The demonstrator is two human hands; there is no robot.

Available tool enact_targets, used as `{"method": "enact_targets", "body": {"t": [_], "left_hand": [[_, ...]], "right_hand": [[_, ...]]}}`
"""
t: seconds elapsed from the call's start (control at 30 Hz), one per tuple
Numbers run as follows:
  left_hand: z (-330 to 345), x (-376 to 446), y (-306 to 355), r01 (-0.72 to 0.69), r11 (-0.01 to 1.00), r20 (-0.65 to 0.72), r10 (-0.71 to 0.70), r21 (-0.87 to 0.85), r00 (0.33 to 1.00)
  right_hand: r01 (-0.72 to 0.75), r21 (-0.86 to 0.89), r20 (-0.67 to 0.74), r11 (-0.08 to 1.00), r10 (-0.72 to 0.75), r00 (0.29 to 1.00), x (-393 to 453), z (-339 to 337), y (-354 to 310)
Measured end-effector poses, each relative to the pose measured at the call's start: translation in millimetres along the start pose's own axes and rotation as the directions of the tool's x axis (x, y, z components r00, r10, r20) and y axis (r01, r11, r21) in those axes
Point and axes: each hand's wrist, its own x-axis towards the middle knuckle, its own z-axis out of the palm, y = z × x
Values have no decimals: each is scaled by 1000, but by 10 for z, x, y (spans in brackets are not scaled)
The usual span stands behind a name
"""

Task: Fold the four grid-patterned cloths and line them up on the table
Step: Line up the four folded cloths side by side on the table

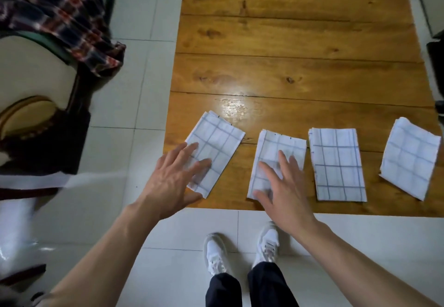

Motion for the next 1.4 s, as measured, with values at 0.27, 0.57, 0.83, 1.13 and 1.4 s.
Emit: {"method": "enact_targets", "body": {"t": [0.27,0.57,0.83,1.13,1.4], "left_hand": [[245,-14,176,110,994,-100,-110,-4,989],[181,436,692,299,951,-90,-306,-82,948],[134,589,749,303,952,-66,-306,-43,950],[153,543,798,219,975,-113,-220,-28,969],[200,609,809,265,958,-130,-278,-107,952]], "right_hand": [[64,35,-43,997,-63,997,62,138,118],[128,26,5,992,-128,992,384,-41,114],[140,34,-5,990,-140,990,568,-166,144],[159,-46,-40,986,-161,986,404,-37,285],[218,-76,24,973,-217,976,760,-273,445]]}}
